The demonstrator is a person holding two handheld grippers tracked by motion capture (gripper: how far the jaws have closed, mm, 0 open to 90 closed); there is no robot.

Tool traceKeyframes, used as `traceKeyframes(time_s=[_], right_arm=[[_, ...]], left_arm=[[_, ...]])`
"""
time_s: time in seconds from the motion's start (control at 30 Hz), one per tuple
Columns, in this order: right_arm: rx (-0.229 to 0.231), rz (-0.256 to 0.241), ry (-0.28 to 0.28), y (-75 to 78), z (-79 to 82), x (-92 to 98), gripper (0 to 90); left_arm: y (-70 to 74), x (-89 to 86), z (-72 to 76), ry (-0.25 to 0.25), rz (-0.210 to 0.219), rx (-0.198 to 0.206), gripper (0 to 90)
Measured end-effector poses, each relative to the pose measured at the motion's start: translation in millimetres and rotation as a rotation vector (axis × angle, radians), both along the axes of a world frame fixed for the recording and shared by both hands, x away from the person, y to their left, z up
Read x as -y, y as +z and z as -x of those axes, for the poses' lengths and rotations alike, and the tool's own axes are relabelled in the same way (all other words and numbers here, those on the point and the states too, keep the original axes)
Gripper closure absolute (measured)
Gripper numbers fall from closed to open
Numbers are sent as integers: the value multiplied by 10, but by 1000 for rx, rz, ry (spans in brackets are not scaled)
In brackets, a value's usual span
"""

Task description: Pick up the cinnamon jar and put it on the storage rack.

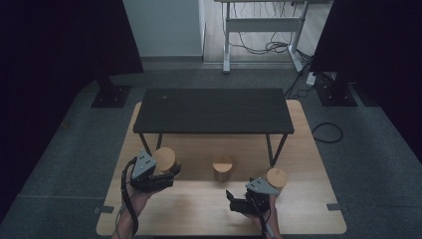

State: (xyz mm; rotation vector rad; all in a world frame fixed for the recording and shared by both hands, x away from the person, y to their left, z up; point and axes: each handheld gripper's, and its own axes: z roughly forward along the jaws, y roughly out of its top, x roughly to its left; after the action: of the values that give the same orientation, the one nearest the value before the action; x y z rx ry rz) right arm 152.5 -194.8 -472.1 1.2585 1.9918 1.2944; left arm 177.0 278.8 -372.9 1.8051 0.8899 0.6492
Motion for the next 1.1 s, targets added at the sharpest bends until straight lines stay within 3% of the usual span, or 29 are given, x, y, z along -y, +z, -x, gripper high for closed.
traceKeyframes(time_s=[1.1], right_arm=[[-9, 10, 10, -29, -27, -10, 28]], left_arm=[[200, -24, -139, 11, 11, 5, 255]])
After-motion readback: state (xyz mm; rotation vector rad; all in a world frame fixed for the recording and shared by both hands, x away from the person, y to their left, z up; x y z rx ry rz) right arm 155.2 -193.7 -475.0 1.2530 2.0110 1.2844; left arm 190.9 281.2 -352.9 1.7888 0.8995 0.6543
